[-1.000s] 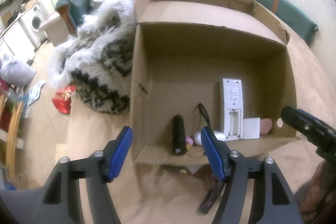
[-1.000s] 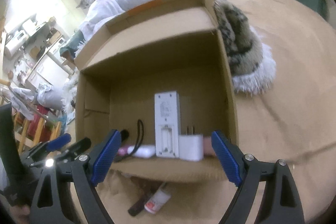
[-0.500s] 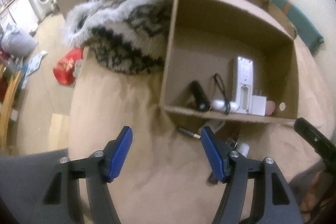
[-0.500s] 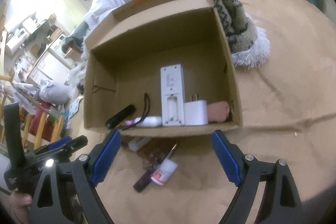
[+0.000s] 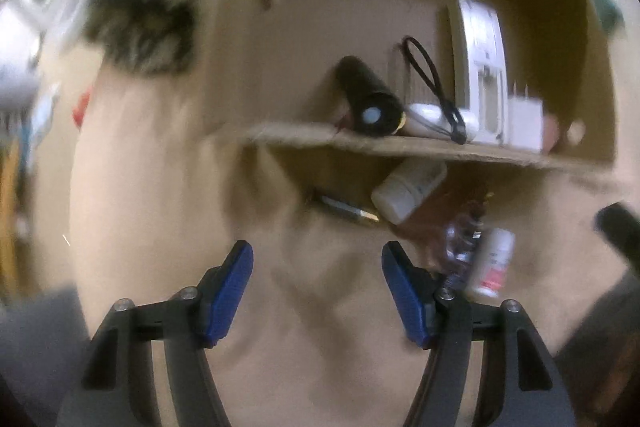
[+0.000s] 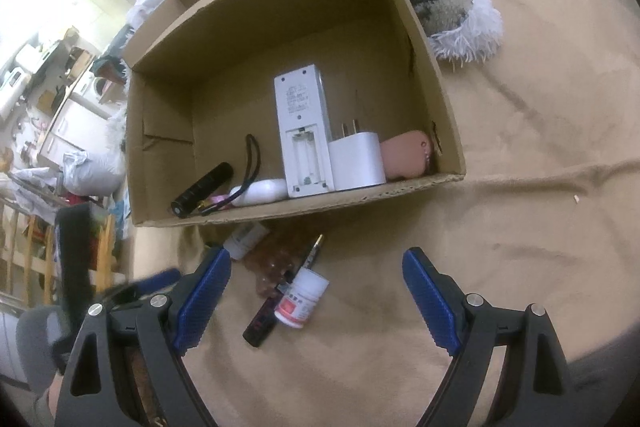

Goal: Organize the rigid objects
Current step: 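Move both grippers back toward the items beside the box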

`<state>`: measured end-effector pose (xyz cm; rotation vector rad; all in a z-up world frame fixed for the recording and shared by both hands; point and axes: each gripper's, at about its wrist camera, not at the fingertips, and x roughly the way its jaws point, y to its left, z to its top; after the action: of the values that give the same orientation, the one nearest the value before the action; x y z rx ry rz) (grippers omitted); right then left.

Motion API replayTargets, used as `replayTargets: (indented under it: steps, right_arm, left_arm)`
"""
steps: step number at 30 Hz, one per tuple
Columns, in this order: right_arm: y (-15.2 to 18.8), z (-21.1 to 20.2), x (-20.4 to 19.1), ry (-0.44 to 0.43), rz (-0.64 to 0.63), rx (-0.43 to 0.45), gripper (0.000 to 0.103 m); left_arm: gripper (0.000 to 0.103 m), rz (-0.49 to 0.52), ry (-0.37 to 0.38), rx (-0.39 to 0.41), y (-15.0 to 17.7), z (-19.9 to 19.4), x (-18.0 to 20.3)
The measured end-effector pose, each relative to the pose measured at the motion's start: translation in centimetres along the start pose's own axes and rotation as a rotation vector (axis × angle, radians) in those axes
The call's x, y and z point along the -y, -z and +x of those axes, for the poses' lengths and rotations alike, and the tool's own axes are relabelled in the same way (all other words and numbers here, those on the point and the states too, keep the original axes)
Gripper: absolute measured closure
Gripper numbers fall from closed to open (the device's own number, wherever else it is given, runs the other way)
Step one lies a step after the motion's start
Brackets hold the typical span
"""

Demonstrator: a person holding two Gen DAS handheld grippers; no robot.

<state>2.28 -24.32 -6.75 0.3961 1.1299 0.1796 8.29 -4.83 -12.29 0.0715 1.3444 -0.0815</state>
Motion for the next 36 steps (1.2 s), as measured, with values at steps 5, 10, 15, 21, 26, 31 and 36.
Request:
replayTargets:
  steps: [5, 10, 15, 21, 26, 31, 36]
  right_arm:
    - [-0.1, 0.2, 0.2, -0.009, 0.012, -0.008, 0.01]
    - [-0.3, 0.6, 0.5, -0.016, 0.034, -0.022, 0.01]
    - [-0.3, 1.2, 1.0, -0.024, 0.057, -0.047, 0.01]
    - [-0.3, 1.7, 0.9, -0.032, 0.064, -0.068, 0.01]
    - [-0.1, 1.9, 0.6, -0.027, 0.049, -0.073, 0.01]
    - [-0.1, 2.1, 0.3, -0.017, 0.044, -0.076, 0.01]
    - [0.0, 2.3, 0.1, -0.009, 0.035, -0.077, 0.01]
  left_arm:
    - [0.039, 0.152, -0.057, -0.011, -1.2, 1.9, 1.2]
    - [0.039, 0.228, -0.037, 0.003, -2.0, 2.6, 2.1]
    - [0.039, 0.213, -0.02, -0.001, -2.2, 2.9, 2.1]
    - [0.039, 0.16, 0.012, 0.0, -2.5, 2.8, 1.2]
    - [0.039, 0.127, 0.014, -0.003, -2.9, 3.3, 0.9]
    - [0.064, 0.106, 0.01, 0.012, -3.0, 3.1, 0.9]
    - [0.064, 0.089, 0.019, 0.01, -2.5, 2.5, 1.8]
